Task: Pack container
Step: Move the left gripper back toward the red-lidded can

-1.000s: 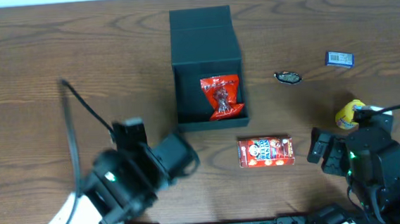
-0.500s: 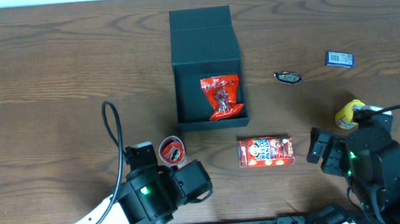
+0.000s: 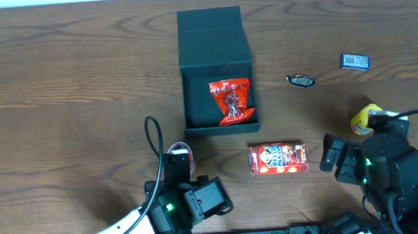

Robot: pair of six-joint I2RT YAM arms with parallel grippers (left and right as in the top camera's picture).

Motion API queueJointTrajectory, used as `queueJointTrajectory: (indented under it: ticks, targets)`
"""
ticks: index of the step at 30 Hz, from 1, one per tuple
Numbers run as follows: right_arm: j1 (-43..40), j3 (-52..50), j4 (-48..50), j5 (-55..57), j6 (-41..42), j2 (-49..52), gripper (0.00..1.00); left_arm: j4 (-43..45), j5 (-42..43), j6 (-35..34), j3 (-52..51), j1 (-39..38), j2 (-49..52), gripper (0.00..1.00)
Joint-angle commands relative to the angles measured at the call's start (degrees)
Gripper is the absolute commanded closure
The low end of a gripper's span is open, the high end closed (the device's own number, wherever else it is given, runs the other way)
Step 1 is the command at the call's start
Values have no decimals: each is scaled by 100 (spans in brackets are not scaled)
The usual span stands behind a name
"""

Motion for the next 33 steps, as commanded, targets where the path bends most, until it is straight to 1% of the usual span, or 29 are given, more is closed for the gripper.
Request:
queueJointTrajectory:
  ticks: [1,4,9,11,13,18,27,33]
  targets:
    - [46,-22,26,107,31,4,1,181,-26,354,-321,-20,11,5]
    - [46,-22,26,168,33,4,1,671,-98,654,-702,-17,11,5]
    - [46,-20,28,212,33,4,1,1235,-378,669,-975,96,20,5]
    - [46,-20,28,214,33,4,1,1333,-466,695,-994,295,70,5]
    - [46,-20,46,214,33,4,1,1513,-505,907,-1021,494,142,5]
    - [46,-22,68,214,33,4,1,2129,-343,1300,-1073,903,382,5]
    - [46,-20,66,225,28,4,1,2761,-348,1753,-1073,1104,739,5]
    - [46,-20,66,238,28,4,1,3139,-343,1808,-1073,1283,1113,5]
